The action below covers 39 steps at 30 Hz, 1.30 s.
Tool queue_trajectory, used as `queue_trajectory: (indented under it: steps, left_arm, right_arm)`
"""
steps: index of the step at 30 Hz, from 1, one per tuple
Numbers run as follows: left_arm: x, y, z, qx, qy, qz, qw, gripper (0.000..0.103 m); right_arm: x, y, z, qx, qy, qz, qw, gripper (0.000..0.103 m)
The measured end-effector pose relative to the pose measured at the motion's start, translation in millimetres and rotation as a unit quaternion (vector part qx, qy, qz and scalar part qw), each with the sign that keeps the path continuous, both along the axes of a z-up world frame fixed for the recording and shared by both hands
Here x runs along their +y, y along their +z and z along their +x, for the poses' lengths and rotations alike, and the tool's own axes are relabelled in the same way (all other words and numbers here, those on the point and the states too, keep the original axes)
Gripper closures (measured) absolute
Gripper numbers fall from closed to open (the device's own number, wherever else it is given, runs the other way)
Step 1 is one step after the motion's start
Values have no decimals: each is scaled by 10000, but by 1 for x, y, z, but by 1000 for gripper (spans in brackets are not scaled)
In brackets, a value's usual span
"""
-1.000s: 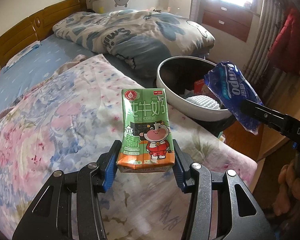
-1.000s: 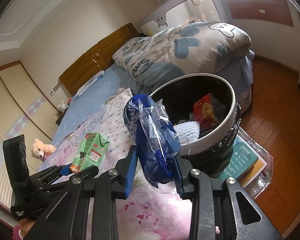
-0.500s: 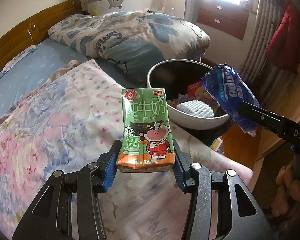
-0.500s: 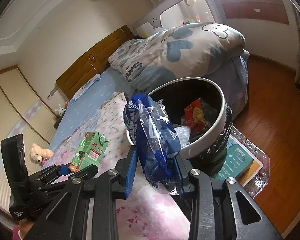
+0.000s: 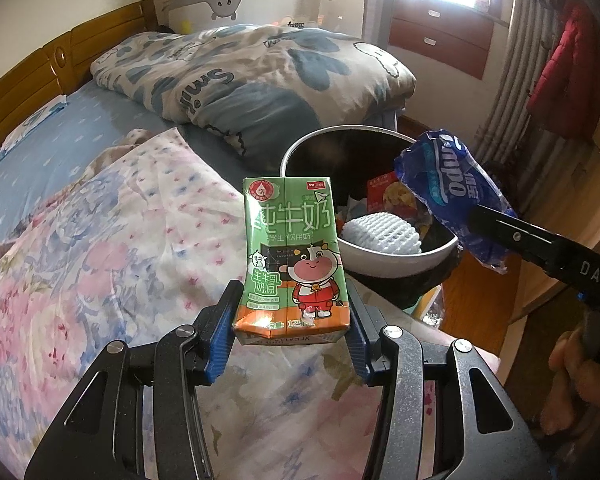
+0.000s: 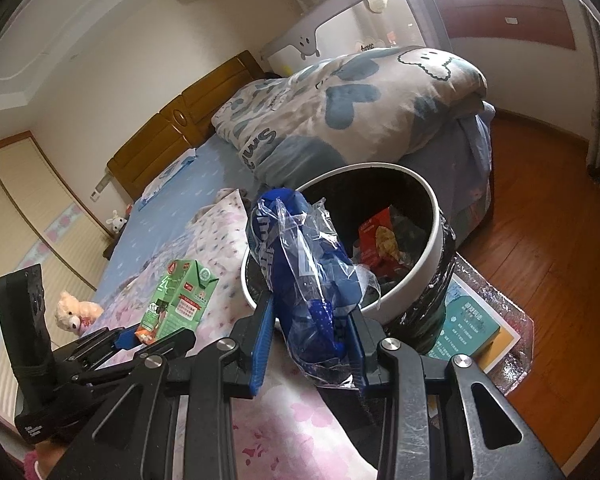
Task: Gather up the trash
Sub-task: 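Carry the green milk carton and blue wrapper in both tools over the bin, then open both tools to drop the milk carton and blue wrapper into the bin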
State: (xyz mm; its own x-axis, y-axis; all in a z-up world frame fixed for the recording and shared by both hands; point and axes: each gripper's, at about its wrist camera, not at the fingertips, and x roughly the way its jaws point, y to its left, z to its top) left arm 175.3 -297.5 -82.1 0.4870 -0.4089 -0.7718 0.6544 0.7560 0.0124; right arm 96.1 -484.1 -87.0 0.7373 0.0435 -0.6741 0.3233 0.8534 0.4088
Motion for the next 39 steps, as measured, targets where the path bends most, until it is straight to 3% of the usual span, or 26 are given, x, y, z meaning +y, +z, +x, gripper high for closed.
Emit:
queue_trajectory:
  steps: [39]
  left_arm:
    - [-50,2,30,-37,-136,96,9999,56]
  right_arm:
    - [-25,2,28,187,6,-45,9998,70]
